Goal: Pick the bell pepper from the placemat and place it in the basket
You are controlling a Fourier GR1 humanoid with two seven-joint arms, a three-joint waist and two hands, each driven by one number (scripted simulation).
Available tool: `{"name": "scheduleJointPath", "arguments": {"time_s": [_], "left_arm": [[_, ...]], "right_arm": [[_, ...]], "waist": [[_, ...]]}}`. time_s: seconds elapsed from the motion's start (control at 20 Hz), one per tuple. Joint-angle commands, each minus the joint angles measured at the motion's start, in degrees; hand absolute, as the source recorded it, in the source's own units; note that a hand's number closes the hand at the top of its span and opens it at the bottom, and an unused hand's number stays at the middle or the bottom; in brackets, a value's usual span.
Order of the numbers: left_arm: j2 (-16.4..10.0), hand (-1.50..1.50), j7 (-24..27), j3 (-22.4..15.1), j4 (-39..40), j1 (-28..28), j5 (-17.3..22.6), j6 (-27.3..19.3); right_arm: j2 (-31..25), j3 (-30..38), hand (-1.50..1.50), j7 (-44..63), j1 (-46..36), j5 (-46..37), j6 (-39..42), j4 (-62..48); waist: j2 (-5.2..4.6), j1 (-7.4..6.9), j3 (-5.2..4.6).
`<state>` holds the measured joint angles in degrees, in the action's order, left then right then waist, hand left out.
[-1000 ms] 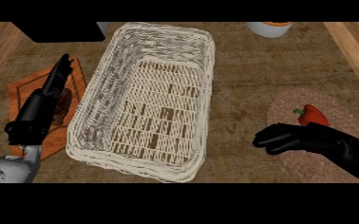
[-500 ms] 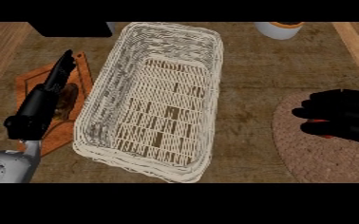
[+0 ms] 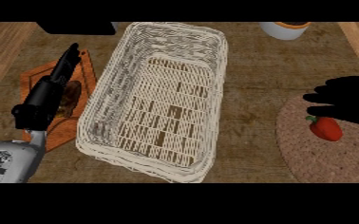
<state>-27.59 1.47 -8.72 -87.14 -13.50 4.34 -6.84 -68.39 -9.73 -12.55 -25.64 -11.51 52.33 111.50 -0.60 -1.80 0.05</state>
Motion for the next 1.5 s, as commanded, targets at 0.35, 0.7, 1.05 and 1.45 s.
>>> {"name": "scheduleJointPath", "arguments": {"time_s": [0.35, 0.7, 1.05, 1.45], "left_arm": [[0.7, 0.0, -1.1, 1.2, -2.5, 1.3, -0.7, 0.9], [1.2, 0.0, 0.2, 3.0, -0.7, 1.3, -1.1, 2.8], [1.9, 0.0, -3.7, 4.7, -1.8, -0.1, -2.5, 2.8], [4.6, 0.0, 0.0, 5.1, 0.3, 0.7, -4.5, 4.3]], "right_arm": [[0.5, -14.2, -1.5, -19.0, -1.0, -20.0, -7.9, -14.6], [4.2, -21.9, -1.5, -22.1, -3.8, -31.7, -14.7, -22.5], [7.5, -23.1, -1.5, -28.3, -5.5, -38.8, -20.1, -31.5], [15.2, -23.4, -1.5, -31.0, -2.9, -46.3, -30.2, -42.8]], "waist": [[0.15, -0.38, 0.05], [0.3, 0.46, -0.04], [0.52, 1.13, -0.04], [0.51, 1.5, -0.04]]}}
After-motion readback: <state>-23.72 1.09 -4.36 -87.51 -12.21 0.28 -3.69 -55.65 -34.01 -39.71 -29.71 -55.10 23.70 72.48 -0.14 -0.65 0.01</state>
